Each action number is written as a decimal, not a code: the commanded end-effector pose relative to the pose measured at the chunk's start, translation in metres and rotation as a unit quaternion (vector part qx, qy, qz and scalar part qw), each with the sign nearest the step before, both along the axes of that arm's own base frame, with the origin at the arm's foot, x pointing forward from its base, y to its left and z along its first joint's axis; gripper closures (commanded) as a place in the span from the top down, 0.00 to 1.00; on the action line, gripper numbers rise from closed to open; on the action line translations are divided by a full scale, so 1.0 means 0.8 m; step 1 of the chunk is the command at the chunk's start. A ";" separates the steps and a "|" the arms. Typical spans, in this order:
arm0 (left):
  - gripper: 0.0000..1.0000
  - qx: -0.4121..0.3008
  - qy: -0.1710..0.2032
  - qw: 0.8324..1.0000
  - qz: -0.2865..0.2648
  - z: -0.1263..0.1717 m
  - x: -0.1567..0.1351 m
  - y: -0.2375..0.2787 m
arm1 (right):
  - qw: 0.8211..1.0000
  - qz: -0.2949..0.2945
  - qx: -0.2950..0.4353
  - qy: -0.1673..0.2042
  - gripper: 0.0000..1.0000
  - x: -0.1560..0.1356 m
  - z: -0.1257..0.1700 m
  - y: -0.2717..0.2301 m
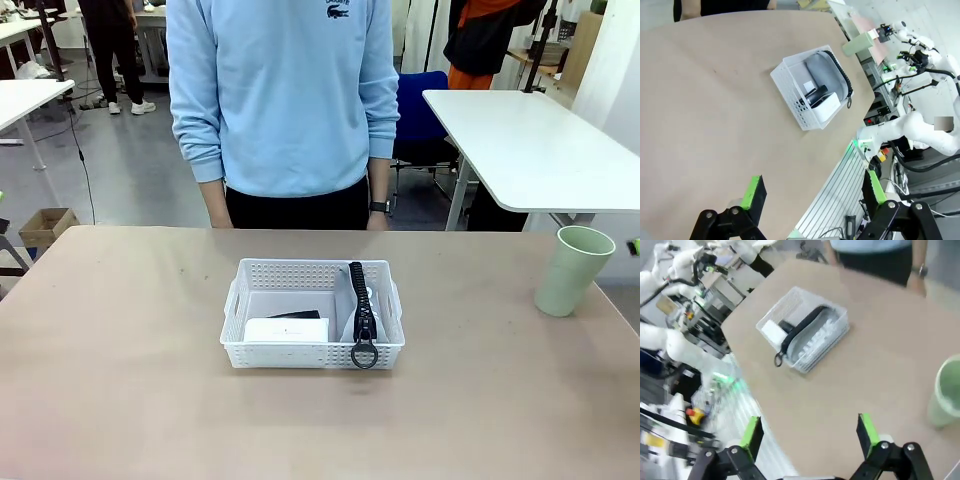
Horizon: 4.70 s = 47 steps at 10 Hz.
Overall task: Efficiently arrange items inside the basket to fit them all.
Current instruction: Pick up the Reusable plastic cup and place it inside the Organizing basket.
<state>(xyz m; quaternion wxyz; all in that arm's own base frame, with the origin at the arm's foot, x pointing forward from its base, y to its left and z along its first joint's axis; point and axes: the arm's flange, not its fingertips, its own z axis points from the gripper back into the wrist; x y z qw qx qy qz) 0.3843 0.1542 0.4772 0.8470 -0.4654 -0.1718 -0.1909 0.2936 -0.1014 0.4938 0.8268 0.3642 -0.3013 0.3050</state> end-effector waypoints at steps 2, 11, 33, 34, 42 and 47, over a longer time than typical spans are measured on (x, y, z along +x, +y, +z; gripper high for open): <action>1.00 0.004 0.000 1.000 0.002 0.001 -0.003 -0.001 | 0.975 0.019 0.023 -0.221 1.00 -0.031 -0.041 0.026; 1.00 0.004 0.000 1.000 0.002 0.001 -0.003 -0.001 | 0.947 0.063 0.064 -0.310 1.00 0.078 0.003 -0.089; 1.00 0.004 0.000 1.000 0.002 0.001 -0.003 -0.001 | 0.986 0.102 -0.023 -0.133 1.00 0.189 -0.296 -0.242; 1.00 0.004 0.000 1.000 0.002 0.001 -0.003 -0.001 | 0.985 0.102 -0.052 -0.131 1.00 0.199 -0.286 -0.232; 1.00 0.004 0.000 1.000 0.002 0.001 -0.003 -0.001 | 0.981 0.135 -0.026 -0.137 1.00 0.212 -0.354 -0.189; 1.00 0.004 0.000 1.000 0.002 0.001 -0.003 -0.001 | 0.968 0.143 0.009 -0.204 1.00 0.215 -0.360 -0.166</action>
